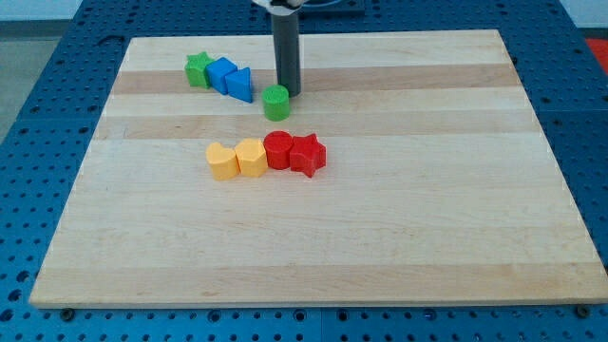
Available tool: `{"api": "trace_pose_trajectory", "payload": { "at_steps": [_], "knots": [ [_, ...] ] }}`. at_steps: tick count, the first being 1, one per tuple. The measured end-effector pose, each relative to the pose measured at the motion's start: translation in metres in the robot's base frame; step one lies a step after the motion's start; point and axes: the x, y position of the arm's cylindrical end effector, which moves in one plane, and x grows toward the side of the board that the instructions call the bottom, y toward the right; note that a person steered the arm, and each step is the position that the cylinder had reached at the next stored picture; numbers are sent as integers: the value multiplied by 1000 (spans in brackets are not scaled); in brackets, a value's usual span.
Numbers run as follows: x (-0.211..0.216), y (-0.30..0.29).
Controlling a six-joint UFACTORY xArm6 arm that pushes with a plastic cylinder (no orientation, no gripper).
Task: Move the green circle to the left side of the yellow heart
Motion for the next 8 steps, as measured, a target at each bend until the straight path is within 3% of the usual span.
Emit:
{"api": "trace_pose_trajectory", "payload": {
  "at_steps": [1, 3, 4, 6, 8],
  "knots": [
    [14, -28],
    [20, 14],
    [35, 0],
    [39, -83],
    [43, -97]
  ]
}}
